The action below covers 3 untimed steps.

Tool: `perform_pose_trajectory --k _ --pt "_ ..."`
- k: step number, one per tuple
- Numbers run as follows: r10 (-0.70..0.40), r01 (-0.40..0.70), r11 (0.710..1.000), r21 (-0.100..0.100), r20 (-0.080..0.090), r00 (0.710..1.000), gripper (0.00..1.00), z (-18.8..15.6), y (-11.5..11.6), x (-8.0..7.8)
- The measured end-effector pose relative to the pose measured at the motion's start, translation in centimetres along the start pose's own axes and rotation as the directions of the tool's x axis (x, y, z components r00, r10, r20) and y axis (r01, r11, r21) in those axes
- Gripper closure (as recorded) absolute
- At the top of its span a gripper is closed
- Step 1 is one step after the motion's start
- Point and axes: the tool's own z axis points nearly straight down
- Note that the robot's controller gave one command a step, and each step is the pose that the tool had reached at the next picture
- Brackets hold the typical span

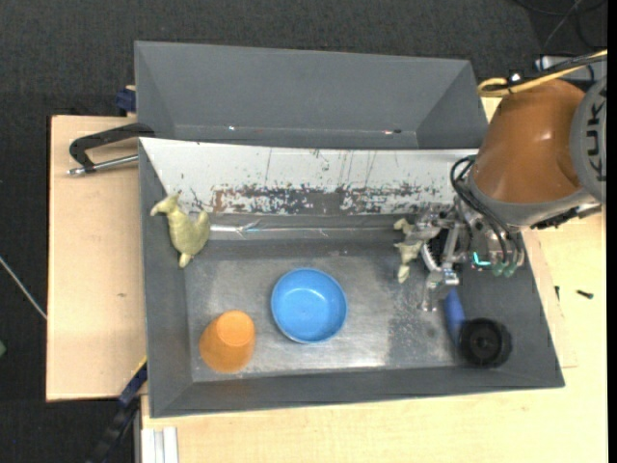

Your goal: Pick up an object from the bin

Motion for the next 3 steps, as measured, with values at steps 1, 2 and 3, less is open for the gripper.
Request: perform_pose_trajectory --k 1,2,3 --pt "-0.165 0.165 0.986 0.001 0.013 0.986 0.0 6.3 0.7 -4.8" --pt "-0.178 0.178 0.984 -0.003 0.009 0.984 0.0 4.4 16.2 -2.1" --pt "-0.49 0.49 0.872 0.008 0.013 0.872 0.0 8.3 19.6 -1.3"
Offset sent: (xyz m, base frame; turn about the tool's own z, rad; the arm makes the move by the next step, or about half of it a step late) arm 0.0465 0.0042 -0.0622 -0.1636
